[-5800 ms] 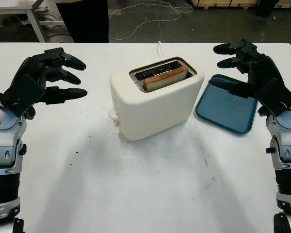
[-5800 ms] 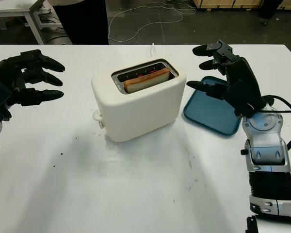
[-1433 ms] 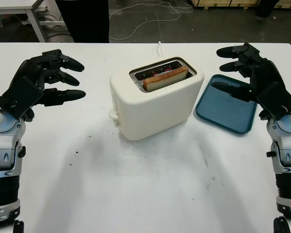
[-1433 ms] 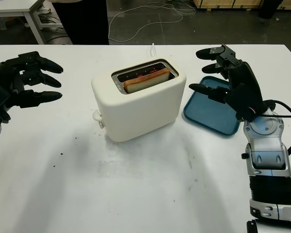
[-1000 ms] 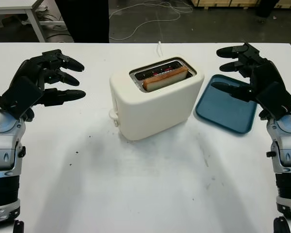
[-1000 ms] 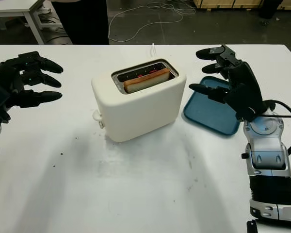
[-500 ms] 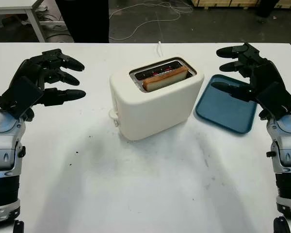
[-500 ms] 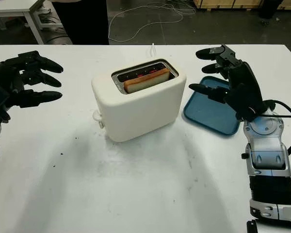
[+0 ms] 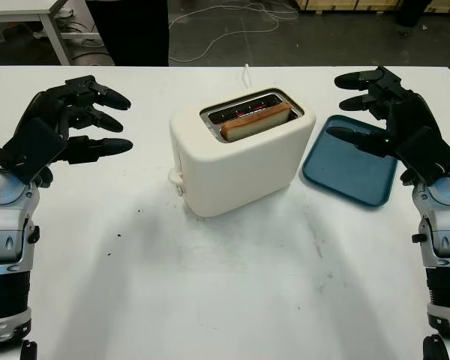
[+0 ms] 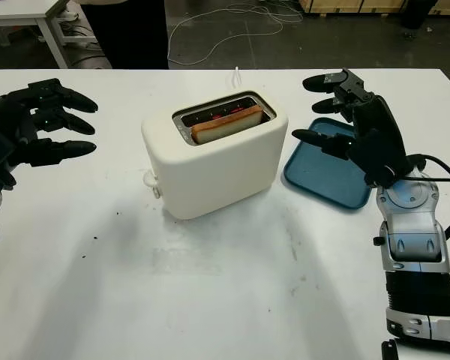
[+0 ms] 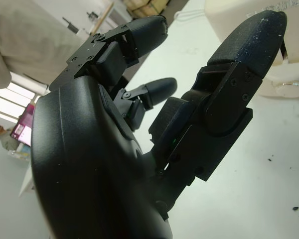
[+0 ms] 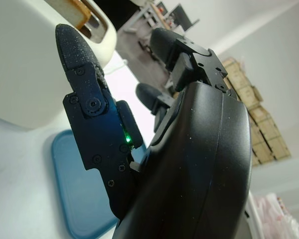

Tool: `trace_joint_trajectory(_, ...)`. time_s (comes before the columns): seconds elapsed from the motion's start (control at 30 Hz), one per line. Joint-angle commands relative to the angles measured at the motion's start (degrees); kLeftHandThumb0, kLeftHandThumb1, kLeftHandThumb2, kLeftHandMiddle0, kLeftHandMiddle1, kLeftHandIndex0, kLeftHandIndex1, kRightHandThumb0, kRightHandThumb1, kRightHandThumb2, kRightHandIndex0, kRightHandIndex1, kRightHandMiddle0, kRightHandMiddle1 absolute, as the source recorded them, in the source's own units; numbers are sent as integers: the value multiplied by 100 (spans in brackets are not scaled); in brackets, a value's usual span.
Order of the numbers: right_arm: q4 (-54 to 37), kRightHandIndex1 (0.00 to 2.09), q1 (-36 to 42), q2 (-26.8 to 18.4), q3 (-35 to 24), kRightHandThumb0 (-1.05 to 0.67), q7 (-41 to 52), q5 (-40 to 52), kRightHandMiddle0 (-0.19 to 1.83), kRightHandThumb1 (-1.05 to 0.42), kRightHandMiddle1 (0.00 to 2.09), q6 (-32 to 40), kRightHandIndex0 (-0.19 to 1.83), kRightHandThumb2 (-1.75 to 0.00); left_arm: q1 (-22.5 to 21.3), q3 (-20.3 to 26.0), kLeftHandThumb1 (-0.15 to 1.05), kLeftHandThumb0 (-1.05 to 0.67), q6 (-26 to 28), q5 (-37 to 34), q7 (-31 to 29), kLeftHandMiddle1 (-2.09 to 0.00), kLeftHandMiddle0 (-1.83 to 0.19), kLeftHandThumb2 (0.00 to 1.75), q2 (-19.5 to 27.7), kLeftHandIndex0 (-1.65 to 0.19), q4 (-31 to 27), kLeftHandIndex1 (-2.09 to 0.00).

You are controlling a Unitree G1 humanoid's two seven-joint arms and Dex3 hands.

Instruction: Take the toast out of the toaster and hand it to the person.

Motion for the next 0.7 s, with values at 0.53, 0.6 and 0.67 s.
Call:
trace_joint_trajectory(0.53, -29, 116, -40, 20, 36, -70, -24, -38, 18, -80, 82, -46, 10, 0, 26, 6, 63, -105, -50, -20, -15, -109, -57, 0, 7, -58, -41, -93)
trace_joint_trajectory(0.6, -21, 116, -43, 28, 28, -70, -14, -15, 18, -80, 82, -54, 10, 0, 23, 7, 63, -105, -63, -20, -4, -109, -58, 0, -4, -59, -32, -93)
trace_joint_trajectory(0.67, -21, 116, -43, 33, 23, -70, -7, 2, 18, -80, 83, -49, 10, 0, 25, 4, 63, -105, -67, -9, 1, -109, -57, 0, -2, -59, -34, -93)
